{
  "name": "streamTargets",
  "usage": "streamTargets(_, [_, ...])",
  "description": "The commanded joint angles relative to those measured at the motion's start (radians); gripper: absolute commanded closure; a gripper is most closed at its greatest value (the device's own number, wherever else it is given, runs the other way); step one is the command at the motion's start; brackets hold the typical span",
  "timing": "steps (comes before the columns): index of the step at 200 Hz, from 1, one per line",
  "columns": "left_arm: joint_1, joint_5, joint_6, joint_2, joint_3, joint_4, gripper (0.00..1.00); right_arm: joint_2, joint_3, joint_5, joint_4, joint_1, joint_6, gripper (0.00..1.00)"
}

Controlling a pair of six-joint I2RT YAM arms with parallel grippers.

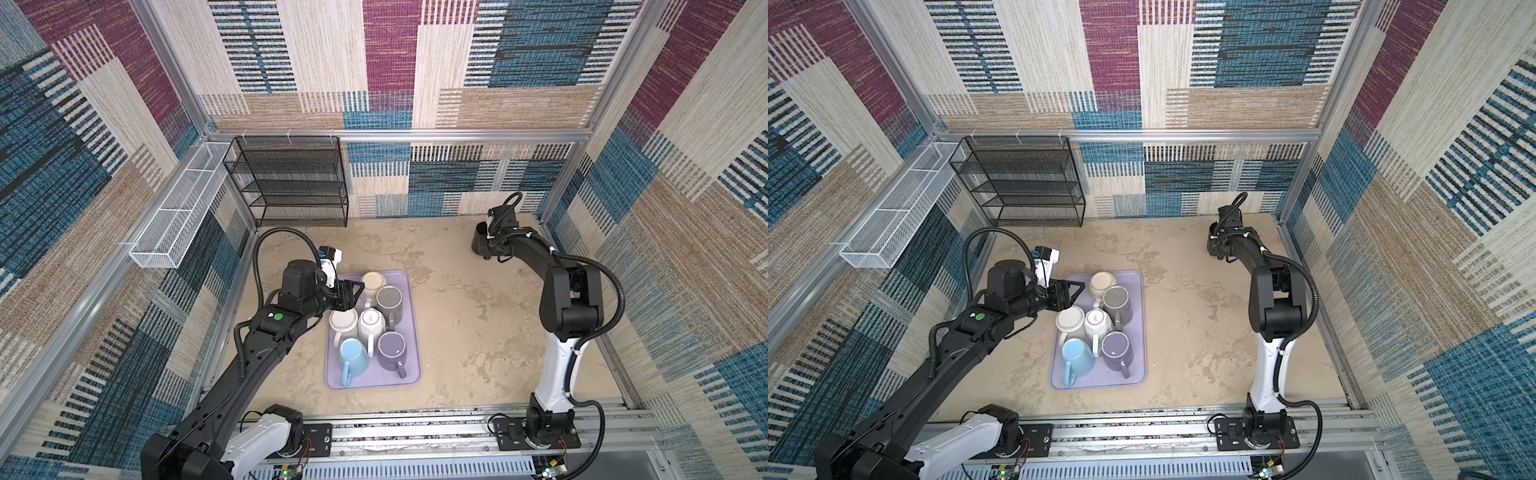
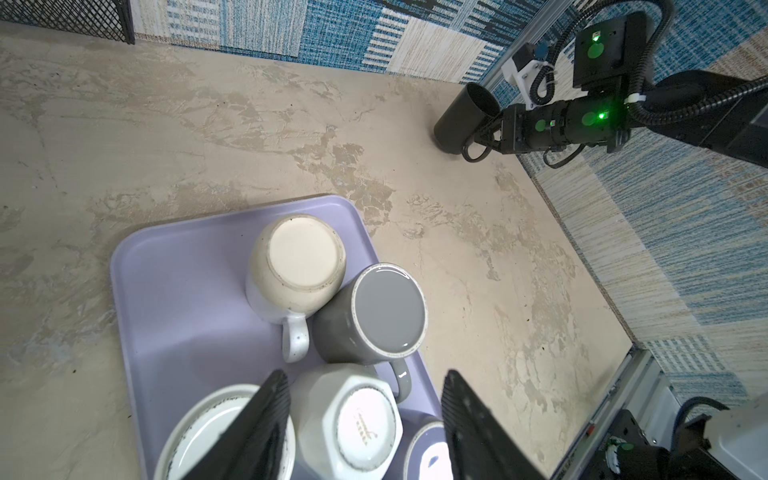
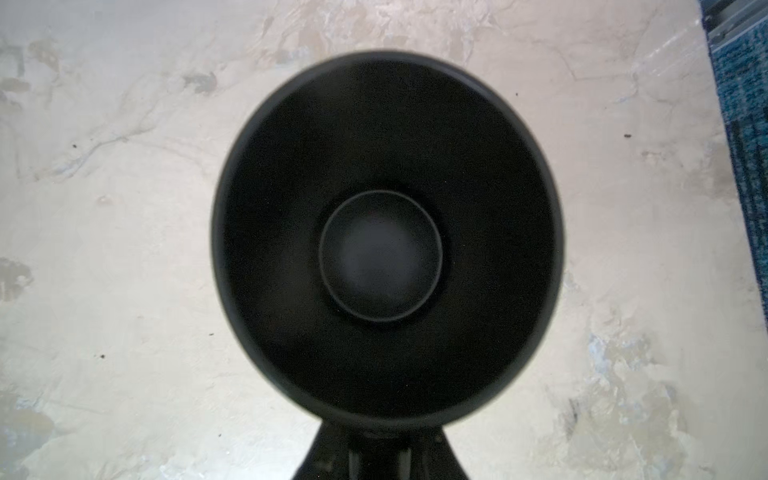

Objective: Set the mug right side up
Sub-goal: 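Lower the black mug upright onto the table with the right gripper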

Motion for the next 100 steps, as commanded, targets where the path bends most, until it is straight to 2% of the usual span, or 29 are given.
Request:
streamTargets(1, [0.002,-0.017,0.026,0.0,0.008,-0.006,0.4,0.011,0.022,-0.055,0.042,-0.018,-0.044,1.0])
streamTargets(100, [0.002,-0.007,0.032,0.009,0.007,-0.006,0.38,0.007,-0.027,-0.037,0.078,-0.081,-0.115,1.0])
